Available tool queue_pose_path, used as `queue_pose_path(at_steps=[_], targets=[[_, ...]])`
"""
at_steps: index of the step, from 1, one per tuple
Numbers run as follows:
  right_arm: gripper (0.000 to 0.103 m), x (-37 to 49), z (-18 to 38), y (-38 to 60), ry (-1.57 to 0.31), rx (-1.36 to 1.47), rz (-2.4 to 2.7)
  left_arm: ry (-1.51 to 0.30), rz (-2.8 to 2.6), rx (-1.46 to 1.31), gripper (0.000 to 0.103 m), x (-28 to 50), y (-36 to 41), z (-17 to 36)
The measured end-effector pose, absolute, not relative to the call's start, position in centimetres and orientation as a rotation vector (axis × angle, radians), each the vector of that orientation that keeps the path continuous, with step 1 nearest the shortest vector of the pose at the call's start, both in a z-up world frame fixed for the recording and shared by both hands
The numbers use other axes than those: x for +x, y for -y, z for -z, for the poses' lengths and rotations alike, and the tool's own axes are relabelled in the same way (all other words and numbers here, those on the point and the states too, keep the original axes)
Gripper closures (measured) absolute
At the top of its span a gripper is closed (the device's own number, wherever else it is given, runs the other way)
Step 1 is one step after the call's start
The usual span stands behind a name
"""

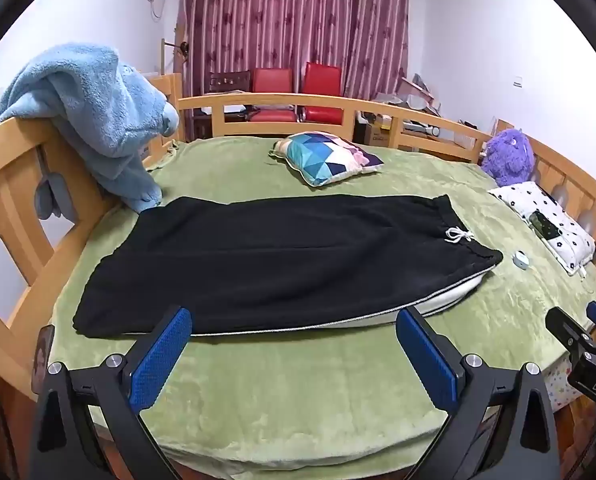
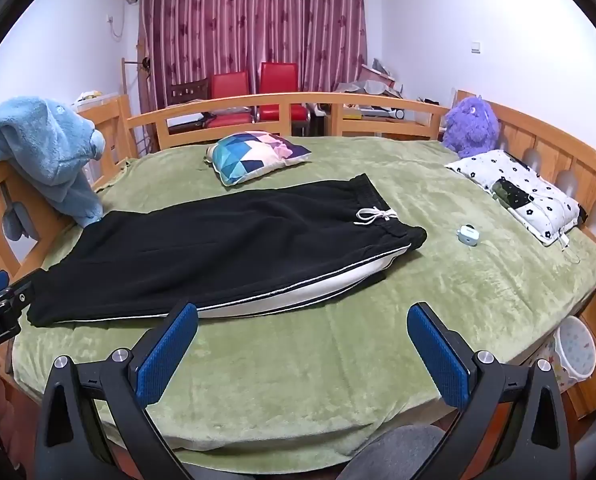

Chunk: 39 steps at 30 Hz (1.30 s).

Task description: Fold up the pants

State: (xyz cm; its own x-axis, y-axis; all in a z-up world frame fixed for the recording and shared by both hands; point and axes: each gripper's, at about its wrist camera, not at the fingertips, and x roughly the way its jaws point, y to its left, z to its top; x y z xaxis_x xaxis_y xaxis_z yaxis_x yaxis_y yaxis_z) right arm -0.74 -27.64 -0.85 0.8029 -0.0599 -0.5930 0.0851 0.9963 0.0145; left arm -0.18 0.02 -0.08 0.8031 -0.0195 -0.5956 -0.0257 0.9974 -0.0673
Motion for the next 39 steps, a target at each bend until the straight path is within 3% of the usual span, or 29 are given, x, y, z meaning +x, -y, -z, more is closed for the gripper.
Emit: queue_pose_path(at_steps=[18, 39], targets=[[0.0, -2.0, 0.2, 27.8, -0.621, 0.048, 0.099, -0.557, -0.039, -0.099, 0.0, -1.2, -1.1, -0.5], [0.0, -2.5, -0.3, 26.9, -0.61, 0.045, 0.078, -0.592, 0.01, -0.127, 0.0, -1.3, -1.0, -0.3]])
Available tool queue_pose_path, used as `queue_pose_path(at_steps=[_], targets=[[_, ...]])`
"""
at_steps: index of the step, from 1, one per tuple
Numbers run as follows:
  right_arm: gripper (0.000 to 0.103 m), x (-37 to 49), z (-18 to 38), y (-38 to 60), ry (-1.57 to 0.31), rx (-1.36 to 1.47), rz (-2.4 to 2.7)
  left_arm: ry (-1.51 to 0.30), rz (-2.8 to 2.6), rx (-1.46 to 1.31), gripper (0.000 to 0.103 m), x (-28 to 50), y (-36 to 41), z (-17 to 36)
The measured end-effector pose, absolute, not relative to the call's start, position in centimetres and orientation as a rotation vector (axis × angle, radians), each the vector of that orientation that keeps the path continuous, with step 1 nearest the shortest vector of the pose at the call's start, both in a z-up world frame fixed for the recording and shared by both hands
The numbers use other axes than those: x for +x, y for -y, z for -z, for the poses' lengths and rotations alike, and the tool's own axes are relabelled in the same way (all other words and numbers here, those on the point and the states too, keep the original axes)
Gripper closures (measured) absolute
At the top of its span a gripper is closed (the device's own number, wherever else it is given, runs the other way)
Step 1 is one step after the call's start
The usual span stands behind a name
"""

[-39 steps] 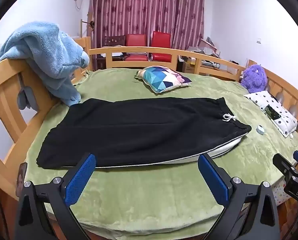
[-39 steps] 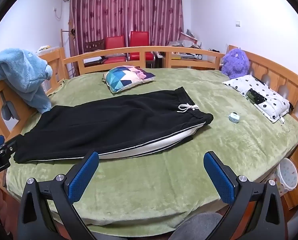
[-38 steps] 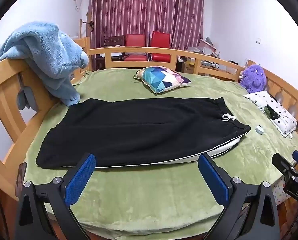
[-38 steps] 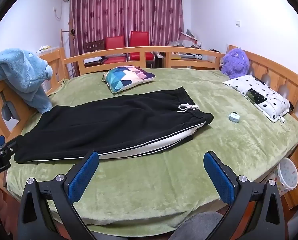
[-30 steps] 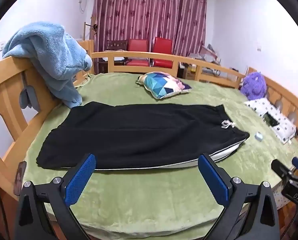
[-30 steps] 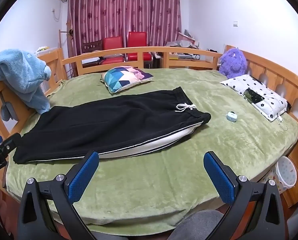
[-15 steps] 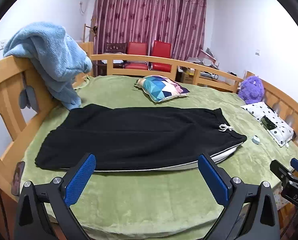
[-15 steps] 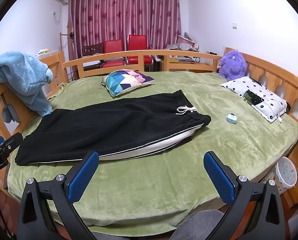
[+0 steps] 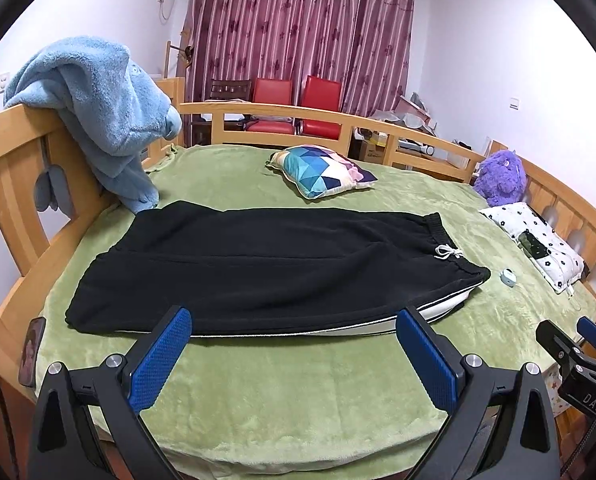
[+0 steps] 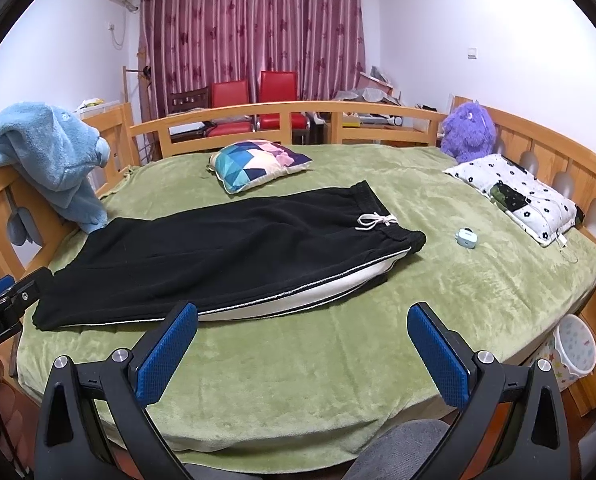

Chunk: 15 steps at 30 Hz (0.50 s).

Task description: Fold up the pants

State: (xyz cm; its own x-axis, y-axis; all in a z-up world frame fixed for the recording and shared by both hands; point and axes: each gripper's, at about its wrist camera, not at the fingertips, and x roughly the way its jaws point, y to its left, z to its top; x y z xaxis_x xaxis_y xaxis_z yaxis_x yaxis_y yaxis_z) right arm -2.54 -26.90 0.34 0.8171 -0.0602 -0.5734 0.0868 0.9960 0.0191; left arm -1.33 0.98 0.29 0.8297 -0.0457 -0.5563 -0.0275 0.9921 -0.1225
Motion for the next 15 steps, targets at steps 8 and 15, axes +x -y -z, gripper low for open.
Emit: queue_pose_path(at_steps=[8, 15], targets=[[0.0, -2.6, -0.27, 26.81, -0.613, 0.049, 0.076, -0.593, 0.008, -0.135, 0.0, -1.44, -1.08, -0.17], [0.0, -2.6, -0.5, 26.68, -0.607, 0.047, 0.072, -0.599, 0.006, -0.143, 0.0, -1.55, -1.19, -0.1]])
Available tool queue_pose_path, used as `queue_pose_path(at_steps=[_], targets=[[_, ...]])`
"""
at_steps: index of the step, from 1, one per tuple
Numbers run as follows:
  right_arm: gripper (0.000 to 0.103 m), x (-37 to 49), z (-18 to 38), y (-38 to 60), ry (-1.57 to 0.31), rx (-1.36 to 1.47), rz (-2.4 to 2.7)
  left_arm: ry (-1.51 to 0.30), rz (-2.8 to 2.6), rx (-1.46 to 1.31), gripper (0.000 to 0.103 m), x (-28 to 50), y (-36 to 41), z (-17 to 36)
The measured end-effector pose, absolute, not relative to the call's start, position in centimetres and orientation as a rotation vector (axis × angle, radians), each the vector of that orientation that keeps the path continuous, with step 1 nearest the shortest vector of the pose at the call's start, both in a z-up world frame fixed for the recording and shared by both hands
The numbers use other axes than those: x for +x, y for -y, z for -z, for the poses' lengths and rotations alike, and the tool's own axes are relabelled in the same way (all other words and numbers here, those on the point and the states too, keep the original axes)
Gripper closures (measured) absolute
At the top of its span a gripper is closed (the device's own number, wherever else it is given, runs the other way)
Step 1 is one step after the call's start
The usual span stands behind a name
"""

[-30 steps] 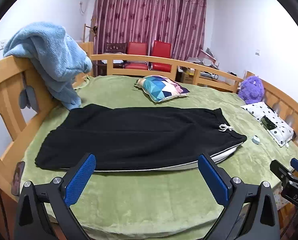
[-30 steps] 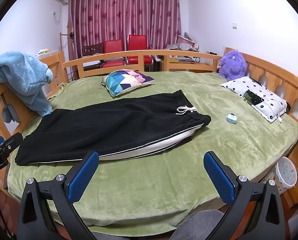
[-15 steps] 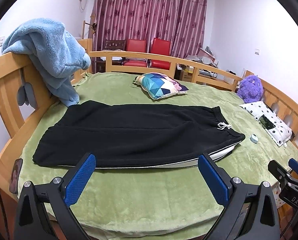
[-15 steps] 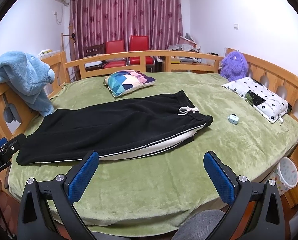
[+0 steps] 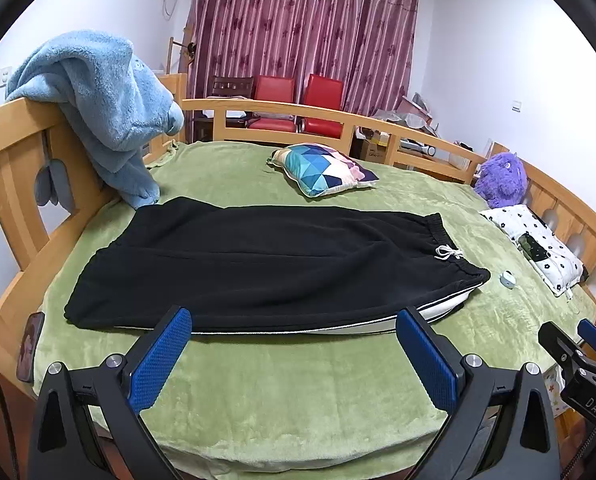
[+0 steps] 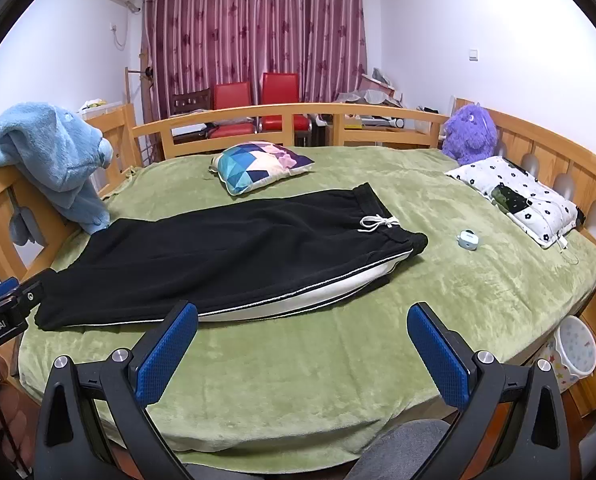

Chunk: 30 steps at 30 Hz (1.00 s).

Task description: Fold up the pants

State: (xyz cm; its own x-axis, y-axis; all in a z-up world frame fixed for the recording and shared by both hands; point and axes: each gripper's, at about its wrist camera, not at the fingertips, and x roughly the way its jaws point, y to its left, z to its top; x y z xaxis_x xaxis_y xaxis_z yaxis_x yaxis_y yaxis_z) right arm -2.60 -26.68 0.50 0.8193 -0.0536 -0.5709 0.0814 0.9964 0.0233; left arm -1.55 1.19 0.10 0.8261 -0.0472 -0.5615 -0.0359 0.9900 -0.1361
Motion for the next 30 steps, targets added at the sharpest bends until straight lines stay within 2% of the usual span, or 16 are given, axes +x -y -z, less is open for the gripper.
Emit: queue_pose_path(at_steps=[30], targets=[[0.0, -2.96, -0.73, 26.42, -0.599, 0.046, 0.076, -0.598, 0.013, -0.143, 0.0, -1.68, -0.63, -0.28]])
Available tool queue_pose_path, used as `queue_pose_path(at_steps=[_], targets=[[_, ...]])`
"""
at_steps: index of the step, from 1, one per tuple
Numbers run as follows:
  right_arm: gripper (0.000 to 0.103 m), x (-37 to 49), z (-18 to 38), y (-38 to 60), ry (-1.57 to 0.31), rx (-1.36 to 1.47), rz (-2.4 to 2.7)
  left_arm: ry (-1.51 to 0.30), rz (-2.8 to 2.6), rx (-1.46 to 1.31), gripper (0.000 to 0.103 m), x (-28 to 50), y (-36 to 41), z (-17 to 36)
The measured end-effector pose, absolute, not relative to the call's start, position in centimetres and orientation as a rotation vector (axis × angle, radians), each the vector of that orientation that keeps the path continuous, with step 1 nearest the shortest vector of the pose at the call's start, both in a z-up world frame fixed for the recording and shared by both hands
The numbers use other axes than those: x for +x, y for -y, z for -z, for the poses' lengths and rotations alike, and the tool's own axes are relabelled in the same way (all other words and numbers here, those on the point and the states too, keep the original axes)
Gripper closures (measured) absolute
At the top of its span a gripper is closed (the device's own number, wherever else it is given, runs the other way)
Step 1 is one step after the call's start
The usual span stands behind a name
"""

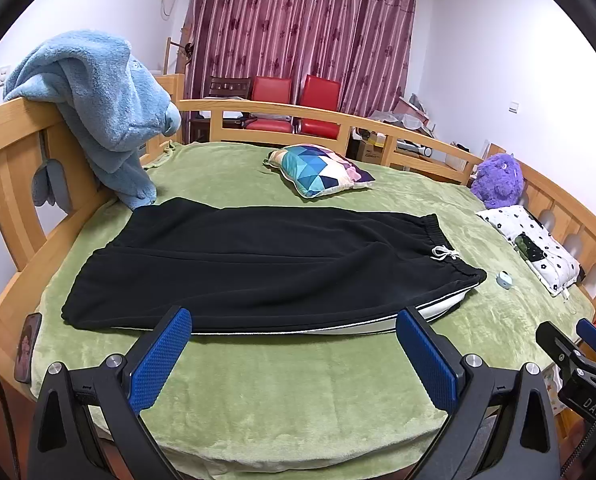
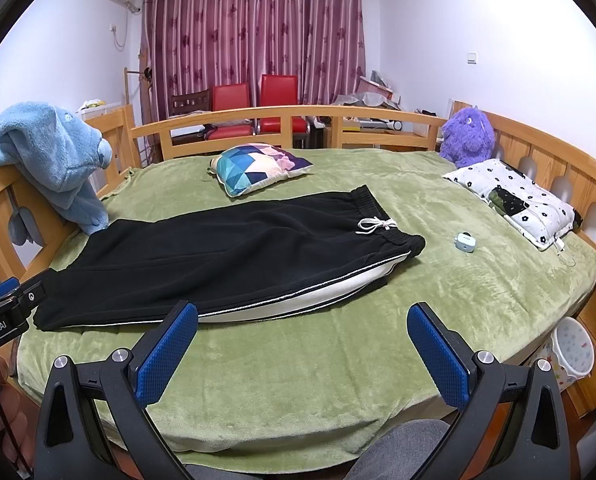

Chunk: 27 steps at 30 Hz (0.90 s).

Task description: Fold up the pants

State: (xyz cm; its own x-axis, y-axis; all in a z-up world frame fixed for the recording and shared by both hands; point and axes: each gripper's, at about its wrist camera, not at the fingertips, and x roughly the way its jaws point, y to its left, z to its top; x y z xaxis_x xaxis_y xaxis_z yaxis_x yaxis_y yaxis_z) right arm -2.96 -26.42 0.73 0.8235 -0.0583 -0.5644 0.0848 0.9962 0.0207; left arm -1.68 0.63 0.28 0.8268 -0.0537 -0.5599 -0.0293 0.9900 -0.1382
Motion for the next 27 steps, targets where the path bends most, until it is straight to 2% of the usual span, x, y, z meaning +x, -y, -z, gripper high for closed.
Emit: queue_pose_path(at_steps=[15, 27], targets=[[0.0, -2.5, 0.0, 27.4, -0.616, 0.046, 0.077, -0.613, 0.014, -0.14, 0.0, -0.9, 0.5, -0.2], [0.0, 2.1, 4.9, 29.2, -0.756, 0.09, 0.113, -0.692, -0.054, -0.12, 0.0, 3.2, -0.6, 2.2]])
